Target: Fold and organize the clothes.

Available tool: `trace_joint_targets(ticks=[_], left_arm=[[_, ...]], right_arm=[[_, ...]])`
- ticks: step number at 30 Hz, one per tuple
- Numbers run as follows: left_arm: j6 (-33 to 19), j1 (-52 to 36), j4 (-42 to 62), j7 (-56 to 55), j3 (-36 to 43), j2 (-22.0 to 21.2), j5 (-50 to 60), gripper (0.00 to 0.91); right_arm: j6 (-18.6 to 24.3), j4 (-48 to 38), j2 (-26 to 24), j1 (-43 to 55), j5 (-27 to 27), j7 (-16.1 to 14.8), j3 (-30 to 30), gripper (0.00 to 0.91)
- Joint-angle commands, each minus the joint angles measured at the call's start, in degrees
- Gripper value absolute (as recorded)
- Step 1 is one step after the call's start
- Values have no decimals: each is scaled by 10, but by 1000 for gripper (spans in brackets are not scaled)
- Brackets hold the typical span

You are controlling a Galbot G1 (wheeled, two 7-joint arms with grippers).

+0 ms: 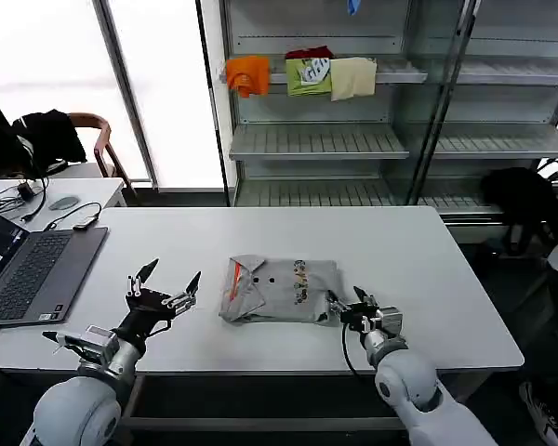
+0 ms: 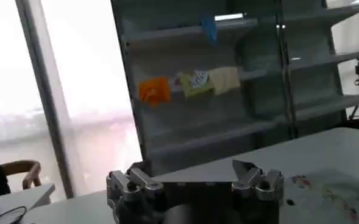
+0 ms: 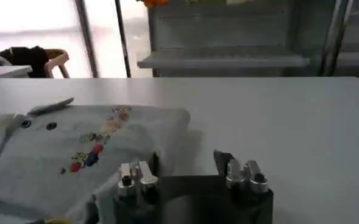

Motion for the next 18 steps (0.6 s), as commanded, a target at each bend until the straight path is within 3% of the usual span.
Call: trace_joint_targets(ticks=[1, 6, 11, 14, 18], left_arm=[[0, 1, 0, 0, -1, 0, 0, 907], [-1, 3, -1, -1, 1, -3, 0, 907], [-2, 8, -1, 0, -4, -1, 0, 907], [-3, 12, -1, 0, -3, -1, 0, 907], [-14, 13, 6, -9, 7, -8, -2, 907]], right_arm=[[3, 64, -47, -34, -41, -19, 48, 907], [143, 88, -49, -55, -113, -49, 55, 907], [214, 119, -71, -94, -153, -72, 95, 907], [236, 129, -85, -121, -155, -55, 130, 907], [231, 144, -86, -161, -125, 11, 180, 907]])
